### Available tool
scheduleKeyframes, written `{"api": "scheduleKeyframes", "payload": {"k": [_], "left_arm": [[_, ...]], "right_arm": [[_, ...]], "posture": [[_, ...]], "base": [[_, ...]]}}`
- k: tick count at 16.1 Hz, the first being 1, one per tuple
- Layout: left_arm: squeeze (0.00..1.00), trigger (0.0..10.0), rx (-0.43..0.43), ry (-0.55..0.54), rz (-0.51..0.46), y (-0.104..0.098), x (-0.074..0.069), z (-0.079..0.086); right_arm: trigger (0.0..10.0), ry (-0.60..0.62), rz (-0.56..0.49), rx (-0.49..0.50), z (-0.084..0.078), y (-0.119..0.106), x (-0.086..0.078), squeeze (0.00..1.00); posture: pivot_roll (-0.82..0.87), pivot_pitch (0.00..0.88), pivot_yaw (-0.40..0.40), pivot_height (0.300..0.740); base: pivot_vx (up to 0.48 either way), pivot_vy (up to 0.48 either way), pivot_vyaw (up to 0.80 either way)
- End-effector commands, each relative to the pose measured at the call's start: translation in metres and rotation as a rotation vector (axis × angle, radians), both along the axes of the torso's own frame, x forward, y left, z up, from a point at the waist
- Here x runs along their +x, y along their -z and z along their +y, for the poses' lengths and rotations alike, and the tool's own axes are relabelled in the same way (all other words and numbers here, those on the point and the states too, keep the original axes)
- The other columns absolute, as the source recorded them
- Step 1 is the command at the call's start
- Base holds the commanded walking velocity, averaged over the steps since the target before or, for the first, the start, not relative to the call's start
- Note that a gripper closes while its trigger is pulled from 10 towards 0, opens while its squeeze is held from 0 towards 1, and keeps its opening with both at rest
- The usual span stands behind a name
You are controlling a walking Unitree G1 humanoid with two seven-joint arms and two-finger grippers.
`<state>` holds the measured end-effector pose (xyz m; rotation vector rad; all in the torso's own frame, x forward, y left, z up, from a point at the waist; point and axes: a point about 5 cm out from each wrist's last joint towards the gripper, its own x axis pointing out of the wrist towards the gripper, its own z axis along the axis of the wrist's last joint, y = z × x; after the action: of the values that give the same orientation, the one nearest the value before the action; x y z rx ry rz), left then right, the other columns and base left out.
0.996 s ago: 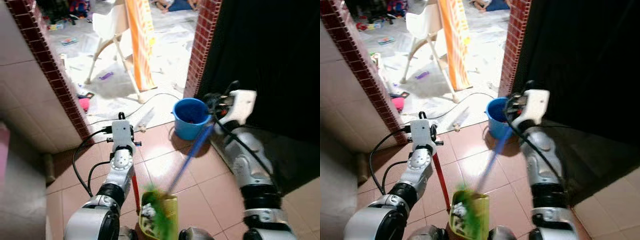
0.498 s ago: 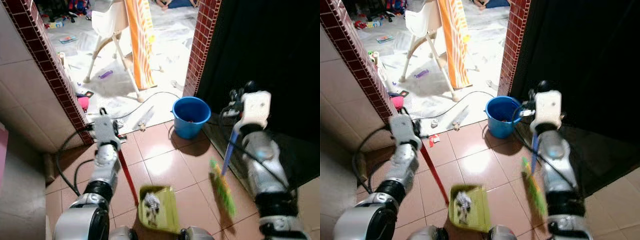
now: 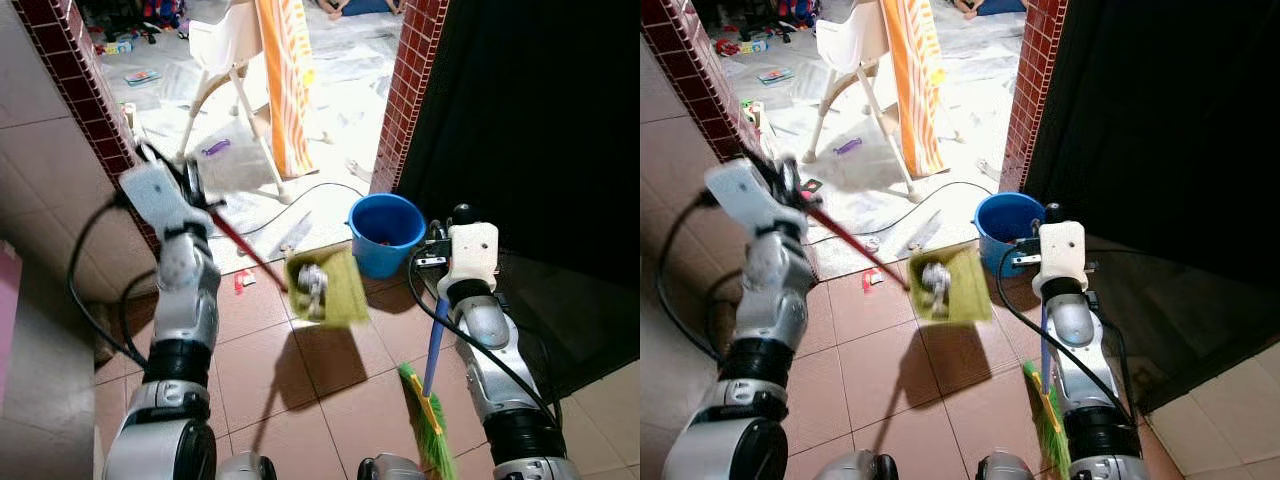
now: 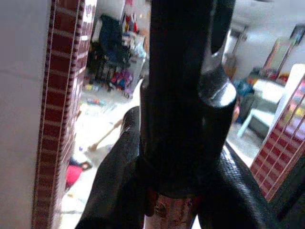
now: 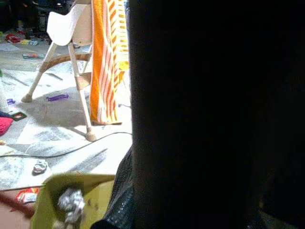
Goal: Sweep floor
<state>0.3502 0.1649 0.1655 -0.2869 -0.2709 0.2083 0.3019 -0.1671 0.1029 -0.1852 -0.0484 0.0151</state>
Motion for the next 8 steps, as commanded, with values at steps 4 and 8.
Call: {"api": "scheduleKeyframes", "payload": {"k": [4, 8], "left_arm": [[0.0, 10.0, -0.068, 0.035, -0.116, -0.046, 0.003, -0.006], [0.0, 10.0, -0.103, 0.061, -0.131, -0.056, 0.002, -0.012]], "right_arm": [[10.0, -0.028, -0.036, 0.0, 0.009, -0.006, 0.004, 0.0], [10.0, -0.04, -0.039, -0.001, 0.011, -0.006, 0.003, 0.0]], "posture": [[-0.11, 0.0, 0.044, 0.74], [-0.11, 0.0, 0.045, 0.74]], "base": [[0.458, 0.0, 0.0], [0.46, 0.0, -0.4]]}}
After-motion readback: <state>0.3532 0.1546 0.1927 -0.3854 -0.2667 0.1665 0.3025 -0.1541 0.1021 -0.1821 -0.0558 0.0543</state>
